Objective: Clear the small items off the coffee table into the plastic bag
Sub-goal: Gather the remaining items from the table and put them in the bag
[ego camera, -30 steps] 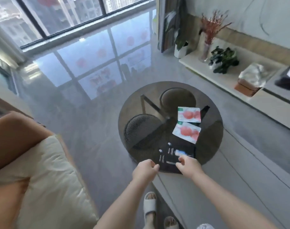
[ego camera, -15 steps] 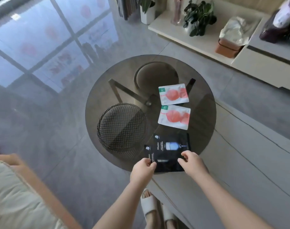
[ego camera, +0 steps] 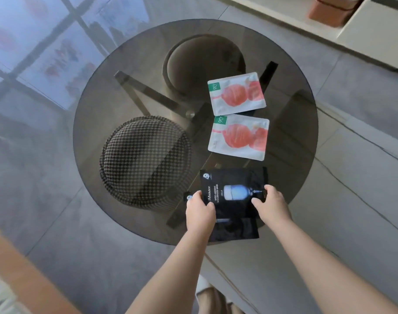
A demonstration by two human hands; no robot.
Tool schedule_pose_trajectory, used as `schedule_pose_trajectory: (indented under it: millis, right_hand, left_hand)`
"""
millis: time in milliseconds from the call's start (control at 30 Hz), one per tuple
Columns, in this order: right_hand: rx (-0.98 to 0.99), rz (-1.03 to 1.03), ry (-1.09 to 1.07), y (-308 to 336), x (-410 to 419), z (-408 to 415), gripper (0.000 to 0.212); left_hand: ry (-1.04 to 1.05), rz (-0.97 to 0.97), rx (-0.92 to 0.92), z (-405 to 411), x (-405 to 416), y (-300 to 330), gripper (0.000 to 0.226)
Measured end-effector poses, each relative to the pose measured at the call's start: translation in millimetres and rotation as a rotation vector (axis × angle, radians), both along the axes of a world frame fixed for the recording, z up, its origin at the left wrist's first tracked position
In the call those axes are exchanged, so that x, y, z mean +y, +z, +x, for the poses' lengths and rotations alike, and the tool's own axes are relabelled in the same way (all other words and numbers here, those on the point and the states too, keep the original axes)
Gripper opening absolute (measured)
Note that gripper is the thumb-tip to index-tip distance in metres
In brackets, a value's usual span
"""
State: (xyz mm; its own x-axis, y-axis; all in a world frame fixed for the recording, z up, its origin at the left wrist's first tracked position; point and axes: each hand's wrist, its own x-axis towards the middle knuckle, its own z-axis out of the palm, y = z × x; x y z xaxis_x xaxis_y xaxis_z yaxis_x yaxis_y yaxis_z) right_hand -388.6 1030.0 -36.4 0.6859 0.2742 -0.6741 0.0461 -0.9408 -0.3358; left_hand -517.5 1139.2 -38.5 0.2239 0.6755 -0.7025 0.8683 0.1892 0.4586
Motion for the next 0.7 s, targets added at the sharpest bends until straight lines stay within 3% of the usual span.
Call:
schedule_pose_trajectory:
  millis: [100,200,400,700]
  right_hand:
    - [-0.067,-0.025,-0.096,-10.3,2.6,3.8,0.055]
    - [-0.055,-0.054,-0.122,-15.6,1.2,9.0,0.052]
    - [0.01,-0.012,-0.157,-5.5,-3.2,-0.1,0.02]
    - [-0.003,0.055,-0.227,-16.3,-1.0,-38.7,0.015]
  left_hand:
    - [0.023,-0.005,0.069,-1.0,3.2,-11.5,0.051]
    - [0.078,-0.018,0.105,-8.5,8.0,-17.8,0.04]
    - [0.092,0.027,0.155,-37.1,7.4,-10.6,0.028]
    - [0.234,0.009,0.143,-59.2,5.1,-10.6,0.025]
